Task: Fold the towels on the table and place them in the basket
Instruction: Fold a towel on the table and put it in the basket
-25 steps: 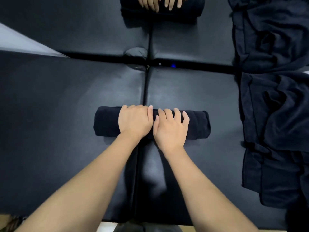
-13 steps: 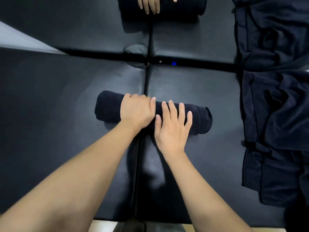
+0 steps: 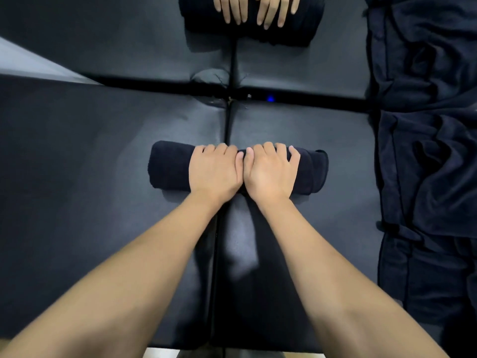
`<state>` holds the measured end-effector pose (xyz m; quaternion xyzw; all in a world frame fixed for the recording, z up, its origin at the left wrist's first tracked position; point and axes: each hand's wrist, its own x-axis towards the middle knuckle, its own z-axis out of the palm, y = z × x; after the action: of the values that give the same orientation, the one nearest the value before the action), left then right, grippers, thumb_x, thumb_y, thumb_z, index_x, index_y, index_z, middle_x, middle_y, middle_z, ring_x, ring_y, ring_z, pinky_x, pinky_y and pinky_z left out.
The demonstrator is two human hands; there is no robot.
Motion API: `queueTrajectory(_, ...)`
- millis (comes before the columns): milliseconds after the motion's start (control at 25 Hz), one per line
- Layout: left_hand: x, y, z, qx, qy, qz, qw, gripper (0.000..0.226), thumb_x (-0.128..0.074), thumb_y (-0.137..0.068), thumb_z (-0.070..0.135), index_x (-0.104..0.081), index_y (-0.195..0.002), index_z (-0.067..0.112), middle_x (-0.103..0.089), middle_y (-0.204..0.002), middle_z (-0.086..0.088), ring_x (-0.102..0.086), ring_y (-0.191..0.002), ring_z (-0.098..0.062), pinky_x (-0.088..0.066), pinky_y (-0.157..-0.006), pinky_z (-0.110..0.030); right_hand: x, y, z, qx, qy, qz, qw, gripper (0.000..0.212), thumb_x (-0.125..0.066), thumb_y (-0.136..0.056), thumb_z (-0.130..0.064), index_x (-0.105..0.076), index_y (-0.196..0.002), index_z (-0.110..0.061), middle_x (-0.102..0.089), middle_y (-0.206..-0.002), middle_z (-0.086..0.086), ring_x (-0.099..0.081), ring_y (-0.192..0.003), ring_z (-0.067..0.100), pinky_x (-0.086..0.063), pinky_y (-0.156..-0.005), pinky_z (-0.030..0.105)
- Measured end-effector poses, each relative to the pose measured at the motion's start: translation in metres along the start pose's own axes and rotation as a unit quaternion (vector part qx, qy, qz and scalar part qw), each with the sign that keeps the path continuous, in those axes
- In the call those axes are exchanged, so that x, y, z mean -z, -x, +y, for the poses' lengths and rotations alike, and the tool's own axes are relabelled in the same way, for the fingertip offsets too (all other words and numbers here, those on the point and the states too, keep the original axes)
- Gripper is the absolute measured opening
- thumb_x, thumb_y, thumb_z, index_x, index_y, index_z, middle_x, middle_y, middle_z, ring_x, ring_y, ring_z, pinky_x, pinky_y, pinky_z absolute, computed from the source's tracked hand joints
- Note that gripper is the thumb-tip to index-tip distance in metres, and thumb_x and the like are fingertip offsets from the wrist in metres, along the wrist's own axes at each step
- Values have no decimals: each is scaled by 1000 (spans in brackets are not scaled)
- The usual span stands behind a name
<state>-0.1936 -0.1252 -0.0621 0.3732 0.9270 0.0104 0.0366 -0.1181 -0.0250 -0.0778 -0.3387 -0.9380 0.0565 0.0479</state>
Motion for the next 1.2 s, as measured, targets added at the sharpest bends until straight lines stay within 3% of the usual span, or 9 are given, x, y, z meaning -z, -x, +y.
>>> queueTrajectory(120,18,-37,1,-10,-16,-118,993,59,-17,-105,43,-69,-92,19,-73,-94,-7,-66,-87,-30,-34,-74,-39,1,7,1,-36,-46,10,998,53,-29,-102,-45,-59,-138,-21,-47,-154,9,-40,-143,30,-18,-116,49)
queueTrajectory(240,20,-38,1,12,17,-164,986,68,-14,-106,49,-72,-99,15,-73,-102,-11,-66,-98,-34,-38,-75,-38,1,43,-1,-147,-162,52,974,58,-41,-103,-45,-40,-154,-17,-19,-169,10,-13,-156,29,-14,-122,53)
queueTrajectory(440,15,-6,2,71,94,-248,962,85,-5,-100,65,-72,-107,14,-72,-109,-11,-63,-106,-35,-40,-80,-40,7,77,-37,-291,-493,5,820,65,-37,-108,-44,1,-161,-40,29,-161,-25,18,-155,13,-14,-124,55)
queueTrajectory(600,12,25,-5,166,203,-288,921,95,-2,-91,78,-70,-114,17,-69,-119,-10,-60,-115,-36,-45,-93,-43,17,75,-53,-330,-530,-23,781,62,-35,-108,-45,1,-159,-46,18,-166,-21,3,-156,7,-12,-125,41)
queueTrajectory(720,18,45,-5,207,271,-289,894,93,-8,-83,88,-66,-114,22,-69,-118,-4,-60,-115,-33,-46,-91,-41,18,78,-52,-390,-550,-58,736,59,-35,-104,-56,-7,-157,-53,-8,-168,-16,-20,-153,14,-21,-123,49)
queueTrajectory(840,24,61,-12,257,417,-304,817,94,-33,-65,102,-64,-118,31,-70,-117,10,-65,-111,-20,-51,-97,-40,27,81,-53,-441,-601,-133,653,60,-36,-100,-66,-12,-155,-55,-17,-167,-15,-29,-150,17,-28,-120,50)
queueTrajectory(880,25,68,-16,274,476,-302,779,95,-42,-59,103,-65,-119,33,-71,-114,13,-67,-107,-16,-53,-97,-41,32,82,-53,-435,-607,-157,646,63,-37,-99,-69,-12,-155,-55,-19,-166,-15,-30,-149,17,-29,-121,51)
queueTrajectory(1000,27,89,-27,323,612,-265,671,83,-59,-64,93,-72,-115,28,-77,-105,9,-74,-97,-13,-57,-96,-42,44,83,-57,-372,-597,-219,676,73,-41,-95,-72,-16,-159,-46,-24,-165,-15,-30,-149,14,-29,-122,47)
queueTrajectory(1200,49,115,-45,353,725,-200,557,76,-45,-84,84,-68,-126,25,-76,-114,3,-73,-105,-14,-54,-97,-37,58,69,-70,-250,-586,-317,703,91,-44,-85,-84,-29,-159,-32,-31,-163,-15,-31,-149,10,-30,-122,44)
